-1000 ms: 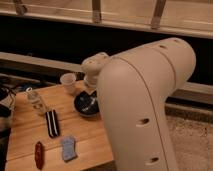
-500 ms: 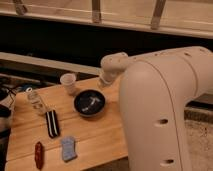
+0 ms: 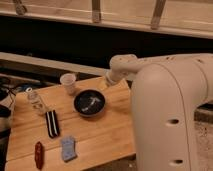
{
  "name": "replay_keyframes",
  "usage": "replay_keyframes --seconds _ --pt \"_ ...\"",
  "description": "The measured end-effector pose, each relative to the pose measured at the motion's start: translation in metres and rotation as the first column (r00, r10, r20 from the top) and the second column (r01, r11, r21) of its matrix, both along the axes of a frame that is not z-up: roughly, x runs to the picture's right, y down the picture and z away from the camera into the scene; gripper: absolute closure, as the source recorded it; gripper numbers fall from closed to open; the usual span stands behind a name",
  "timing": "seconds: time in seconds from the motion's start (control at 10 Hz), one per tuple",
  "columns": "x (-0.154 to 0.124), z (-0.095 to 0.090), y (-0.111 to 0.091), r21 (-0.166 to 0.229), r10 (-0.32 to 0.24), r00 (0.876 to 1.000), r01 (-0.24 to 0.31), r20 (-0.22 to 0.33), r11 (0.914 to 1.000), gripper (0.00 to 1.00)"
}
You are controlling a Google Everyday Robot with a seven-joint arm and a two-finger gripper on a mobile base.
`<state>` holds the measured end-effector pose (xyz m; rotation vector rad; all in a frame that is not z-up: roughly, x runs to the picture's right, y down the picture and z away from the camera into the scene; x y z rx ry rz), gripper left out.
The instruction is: Drag the ceramic bowl in a circle
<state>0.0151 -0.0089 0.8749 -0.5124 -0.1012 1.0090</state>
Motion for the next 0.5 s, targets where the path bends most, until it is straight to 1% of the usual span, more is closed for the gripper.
replay_keyframes --seconds 0.2,0.3,0.5 --pt "-0.006 0.008 0.008 -0.022 0.007 1.0 -0.007 0.019 0.9997 0.2" --pt "-0.008 0.016 0.017 -0.043 0.013 0.999 -0.012 0.032 0.999 0.2" --pt "-0.01 0.033 0.036 -0.098 0.027 0.999 -0.023 0.043 0.9949 0.2"
